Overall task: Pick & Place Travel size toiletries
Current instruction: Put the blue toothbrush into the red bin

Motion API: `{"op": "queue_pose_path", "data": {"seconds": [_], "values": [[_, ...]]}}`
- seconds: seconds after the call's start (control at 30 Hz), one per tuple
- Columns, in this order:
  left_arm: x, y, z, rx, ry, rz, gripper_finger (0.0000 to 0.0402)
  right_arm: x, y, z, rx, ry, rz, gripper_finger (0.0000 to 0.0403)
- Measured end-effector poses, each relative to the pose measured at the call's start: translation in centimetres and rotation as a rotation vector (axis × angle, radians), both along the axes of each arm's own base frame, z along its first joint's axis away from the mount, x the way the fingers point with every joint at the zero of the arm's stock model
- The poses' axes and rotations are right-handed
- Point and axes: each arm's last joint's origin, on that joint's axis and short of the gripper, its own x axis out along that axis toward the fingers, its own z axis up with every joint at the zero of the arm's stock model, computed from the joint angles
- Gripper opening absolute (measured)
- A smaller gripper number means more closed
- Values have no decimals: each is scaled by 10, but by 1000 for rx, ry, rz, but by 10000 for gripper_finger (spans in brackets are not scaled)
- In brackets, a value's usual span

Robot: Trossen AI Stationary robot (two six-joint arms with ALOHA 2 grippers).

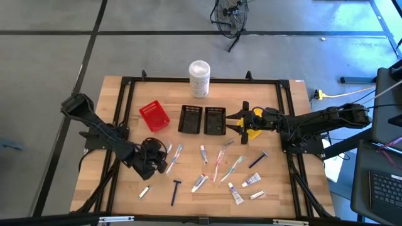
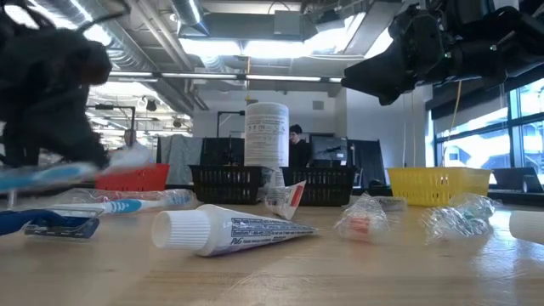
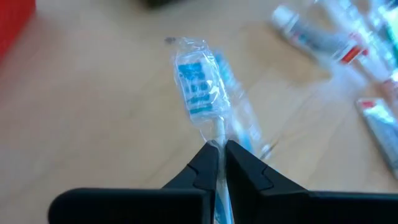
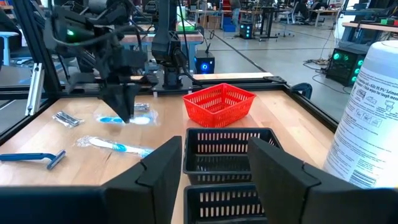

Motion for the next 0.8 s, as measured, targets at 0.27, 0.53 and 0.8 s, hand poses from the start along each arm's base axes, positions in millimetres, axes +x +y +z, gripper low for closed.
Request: {"op": "queue_pose_path", "data": {"seconds": [0.27, 0.53, 0.8], "values": [[21, 24, 25, 226, -99, 140, 17, 0, 0, 0, 0, 0, 0, 188], [24, 78, 44, 368, 14, 248, 17, 0, 0, 0, 0, -1, 0, 177], [22, 120, 55, 484, 70, 407, 17, 0, 0, 0, 31, -4, -4, 175]]}}
